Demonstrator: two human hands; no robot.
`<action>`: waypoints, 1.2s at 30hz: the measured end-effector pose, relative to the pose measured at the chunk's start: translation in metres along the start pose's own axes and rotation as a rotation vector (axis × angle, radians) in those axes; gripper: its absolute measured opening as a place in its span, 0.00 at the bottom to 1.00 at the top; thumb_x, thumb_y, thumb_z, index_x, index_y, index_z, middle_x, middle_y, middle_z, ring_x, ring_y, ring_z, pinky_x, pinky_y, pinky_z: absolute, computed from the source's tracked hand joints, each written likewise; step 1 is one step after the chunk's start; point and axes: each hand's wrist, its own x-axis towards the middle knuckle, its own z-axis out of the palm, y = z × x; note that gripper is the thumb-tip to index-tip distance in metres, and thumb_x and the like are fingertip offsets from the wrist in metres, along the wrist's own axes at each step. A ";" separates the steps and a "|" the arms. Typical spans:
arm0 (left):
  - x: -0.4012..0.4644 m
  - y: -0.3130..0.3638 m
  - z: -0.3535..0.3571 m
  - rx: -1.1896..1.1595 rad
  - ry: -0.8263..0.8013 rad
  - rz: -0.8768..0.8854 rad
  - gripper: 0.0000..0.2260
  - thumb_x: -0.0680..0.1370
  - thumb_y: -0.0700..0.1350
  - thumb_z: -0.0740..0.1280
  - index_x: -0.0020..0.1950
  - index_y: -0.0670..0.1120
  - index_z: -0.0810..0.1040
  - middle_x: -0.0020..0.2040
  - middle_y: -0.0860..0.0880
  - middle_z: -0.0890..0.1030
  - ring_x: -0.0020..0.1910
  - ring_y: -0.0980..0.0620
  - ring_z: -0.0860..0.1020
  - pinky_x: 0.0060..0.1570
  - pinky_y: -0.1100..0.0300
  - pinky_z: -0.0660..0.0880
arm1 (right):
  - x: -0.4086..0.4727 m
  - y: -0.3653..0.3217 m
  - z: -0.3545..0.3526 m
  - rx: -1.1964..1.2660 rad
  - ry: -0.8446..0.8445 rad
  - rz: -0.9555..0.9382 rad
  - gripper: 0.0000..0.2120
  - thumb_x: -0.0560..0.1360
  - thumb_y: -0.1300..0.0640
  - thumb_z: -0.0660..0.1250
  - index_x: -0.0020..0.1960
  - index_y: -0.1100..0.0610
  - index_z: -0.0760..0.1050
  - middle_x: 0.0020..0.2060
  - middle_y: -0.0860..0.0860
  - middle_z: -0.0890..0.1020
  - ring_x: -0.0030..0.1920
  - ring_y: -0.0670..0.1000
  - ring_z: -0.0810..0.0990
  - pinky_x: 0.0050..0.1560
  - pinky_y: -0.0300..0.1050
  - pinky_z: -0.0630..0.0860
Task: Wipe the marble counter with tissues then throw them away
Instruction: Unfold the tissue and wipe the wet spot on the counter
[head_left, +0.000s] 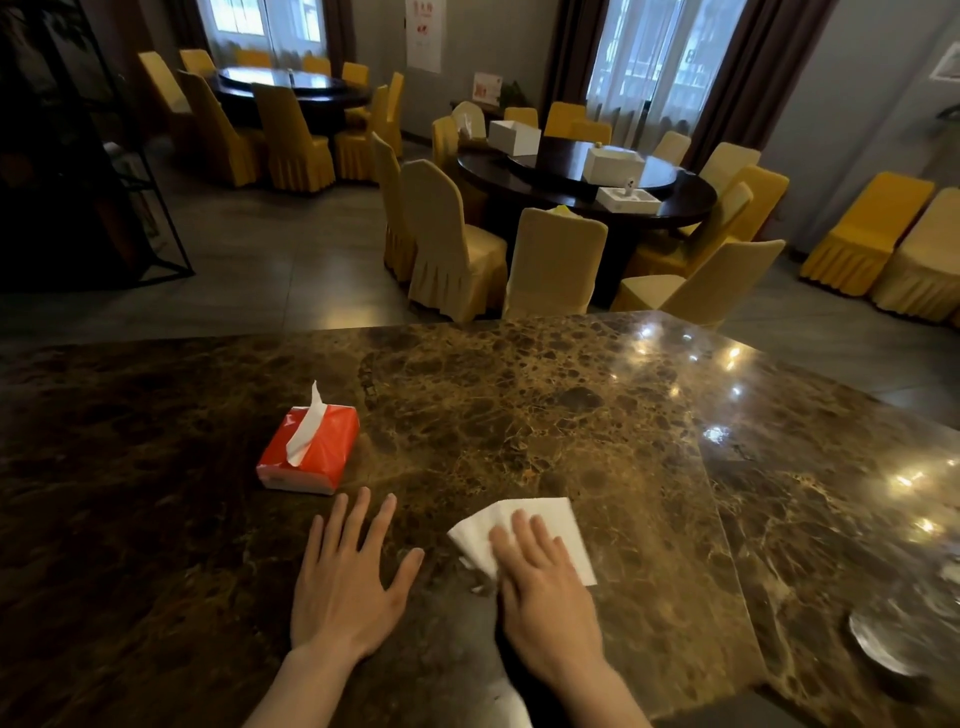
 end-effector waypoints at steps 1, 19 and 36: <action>0.000 0.000 0.001 -0.006 0.012 -0.006 0.38 0.76 0.74 0.36 0.84 0.60 0.45 0.85 0.52 0.45 0.83 0.51 0.39 0.80 0.48 0.37 | 0.001 0.008 -0.005 0.000 0.013 0.067 0.24 0.85 0.49 0.50 0.81 0.44 0.57 0.82 0.47 0.53 0.82 0.51 0.47 0.81 0.49 0.46; 0.000 0.001 0.003 -0.019 0.024 -0.016 0.38 0.75 0.75 0.37 0.83 0.61 0.48 0.85 0.53 0.48 0.83 0.52 0.40 0.81 0.47 0.39 | -0.001 -0.009 -0.011 0.078 -0.030 0.061 0.26 0.83 0.56 0.53 0.81 0.51 0.57 0.81 0.46 0.51 0.82 0.51 0.47 0.79 0.45 0.50; 0.000 0.002 0.000 -0.028 0.019 -0.028 0.37 0.76 0.74 0.39 0.83 0.61 0.48 0.85 0.53 0.47 0.82 0.52 0.39 0.81 0.47 0.38 | 0.005 0.045 -0.051 0.044 0.374 0.338 0.04 0.73 0.65 0.74 0.45 0.58 0.84 0.42 0.51 0.79 0.42 0.53 0.76 0.35 0.46 0.71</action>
